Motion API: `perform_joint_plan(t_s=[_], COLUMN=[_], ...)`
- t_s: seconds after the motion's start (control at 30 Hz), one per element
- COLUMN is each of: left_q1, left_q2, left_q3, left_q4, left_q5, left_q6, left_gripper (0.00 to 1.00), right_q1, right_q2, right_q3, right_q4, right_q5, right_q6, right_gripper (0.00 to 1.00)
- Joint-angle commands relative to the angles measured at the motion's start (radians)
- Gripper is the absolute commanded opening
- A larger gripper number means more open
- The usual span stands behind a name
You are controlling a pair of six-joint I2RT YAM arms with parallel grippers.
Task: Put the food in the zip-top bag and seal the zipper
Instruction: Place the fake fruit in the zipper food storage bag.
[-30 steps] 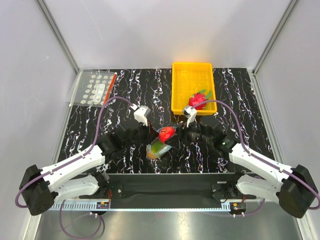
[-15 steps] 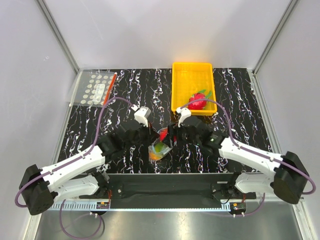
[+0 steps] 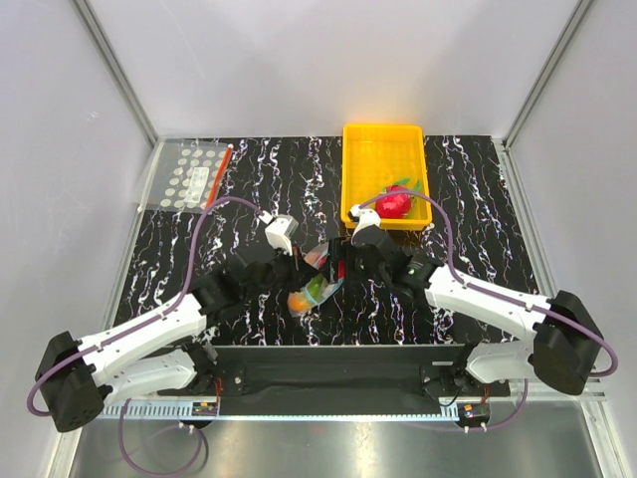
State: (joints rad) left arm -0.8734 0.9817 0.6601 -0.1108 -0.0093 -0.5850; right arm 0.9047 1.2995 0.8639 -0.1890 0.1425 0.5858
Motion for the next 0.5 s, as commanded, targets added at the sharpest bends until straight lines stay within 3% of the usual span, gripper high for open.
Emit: perform_joint_plan(t_s=[0.0,0.13,0.37,0.47], left_q1=[-0.004,-0.004,-0.004,0.007], left_q2=[-0.009,-0.008,-0.018,-0.023], left_q3=[-0.005,-0.001,0.021,0.007], left_q4=[0.06,0.062,0.054,0.056], left_q5=[0.014,0.014,0.02,0.029], left_q6=[-0.006,0.001,-0.001,-0.012], left_gripper=[0.0,0.0,0.0,0.0], right_q1=[0.016,0.02,0.022,0.023], right_q2=[-0.057,-0.054,0.012,0.06], right_q3=[0.05,0.084,0.084,0.077], right_q4=[-0.01,-0.069,-0.003,0.063], right_q5=[0.029,0.023,0.0,-0.038], right_q6=[0.01,0.0,0.0,0.012], right_gripper=[0.81,0.83,0.86,0.8])
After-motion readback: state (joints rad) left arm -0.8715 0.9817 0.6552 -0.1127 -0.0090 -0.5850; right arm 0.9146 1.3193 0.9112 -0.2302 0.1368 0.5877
